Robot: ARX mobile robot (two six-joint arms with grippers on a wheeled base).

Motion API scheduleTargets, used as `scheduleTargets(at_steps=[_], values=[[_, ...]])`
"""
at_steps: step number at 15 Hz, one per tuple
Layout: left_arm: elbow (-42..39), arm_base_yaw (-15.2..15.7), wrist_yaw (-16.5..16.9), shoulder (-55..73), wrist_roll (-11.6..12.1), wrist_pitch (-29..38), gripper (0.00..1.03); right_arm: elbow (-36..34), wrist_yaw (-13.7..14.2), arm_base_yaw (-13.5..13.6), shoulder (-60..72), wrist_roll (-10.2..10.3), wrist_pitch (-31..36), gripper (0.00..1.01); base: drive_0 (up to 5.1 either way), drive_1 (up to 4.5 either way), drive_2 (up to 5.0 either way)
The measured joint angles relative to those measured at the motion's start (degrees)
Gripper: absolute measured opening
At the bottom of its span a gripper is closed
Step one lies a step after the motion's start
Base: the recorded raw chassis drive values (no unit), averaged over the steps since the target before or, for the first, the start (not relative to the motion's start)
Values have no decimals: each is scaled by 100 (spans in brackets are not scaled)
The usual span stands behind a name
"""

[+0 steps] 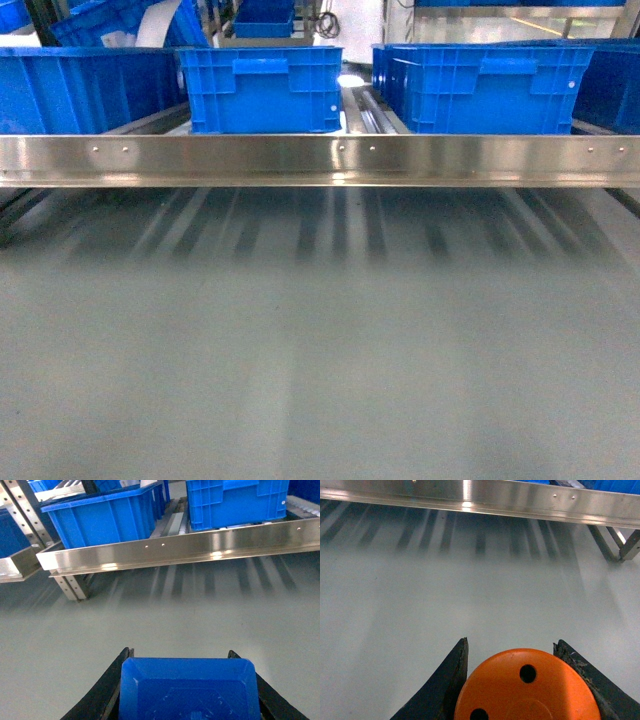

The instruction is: Sort blue parts and orange caps into right shelf containers

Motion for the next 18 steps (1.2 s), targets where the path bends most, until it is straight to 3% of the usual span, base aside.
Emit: scheduleTargets(at_steps=[18], values=[[0,-4,9,4,0,4,44,0,-11,0,0,0,-11,44,-9,379,-397]])
